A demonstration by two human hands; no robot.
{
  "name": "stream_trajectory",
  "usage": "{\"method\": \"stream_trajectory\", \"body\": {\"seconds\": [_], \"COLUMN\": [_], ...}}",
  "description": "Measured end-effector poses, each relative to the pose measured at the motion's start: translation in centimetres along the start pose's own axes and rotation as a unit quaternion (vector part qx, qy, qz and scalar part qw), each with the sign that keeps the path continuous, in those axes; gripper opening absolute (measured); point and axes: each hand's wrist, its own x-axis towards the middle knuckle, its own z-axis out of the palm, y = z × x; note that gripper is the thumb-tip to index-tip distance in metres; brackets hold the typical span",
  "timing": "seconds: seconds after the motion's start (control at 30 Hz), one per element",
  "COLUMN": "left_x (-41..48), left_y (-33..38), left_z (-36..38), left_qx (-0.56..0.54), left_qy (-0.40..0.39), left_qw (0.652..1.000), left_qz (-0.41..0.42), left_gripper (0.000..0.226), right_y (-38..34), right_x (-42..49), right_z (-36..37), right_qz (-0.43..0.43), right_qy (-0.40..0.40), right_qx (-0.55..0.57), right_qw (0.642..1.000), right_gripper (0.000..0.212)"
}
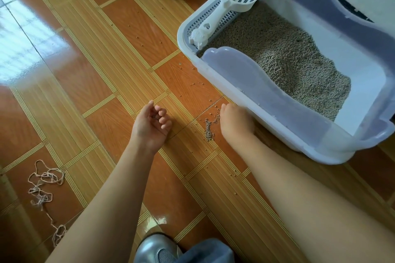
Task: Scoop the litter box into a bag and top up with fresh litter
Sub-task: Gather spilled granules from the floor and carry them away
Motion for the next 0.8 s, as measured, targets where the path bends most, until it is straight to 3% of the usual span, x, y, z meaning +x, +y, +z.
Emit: {"method": "stream_trajectory", "body": {"seconds": [0.2,0.43,0.57,0.8], "left_x": [0.1,0.2,0.1,-0.2], "left_y": [0.3,0.4,0.4,0.3], "left_z": [-0.1,-0.2,-0.4,-0.5], "left_qx": [0.009,0.012,0.016,0.018], "left_qy": [-0.003,-0.012,-0.012,-0.005], "left_qw": [1.000,1.000,1.000,1.000], "left_qz": [-0.002,-0.001,-0.003,-0.005], "left_gripper": [0.043,0.048,0.047,0.053], "right_y": [-0.6,0.5,0.1,0.5], "right_x": [1.1,0.9,-0.1,-1.2], "right_z": [0.9,1.5,2.5,3.6], "right_qz": [-0.027,-0.268,-0.352,-0.370], "right_qy": [0.000,0.074,0.066,0.126], "right_qx": [-0.108,-0.161,-0.166,-0.159], "right_qw": [0.994,0.947,0.919,0.907], "right_gripper": [0.030,0.034,0.026,0.043]}}
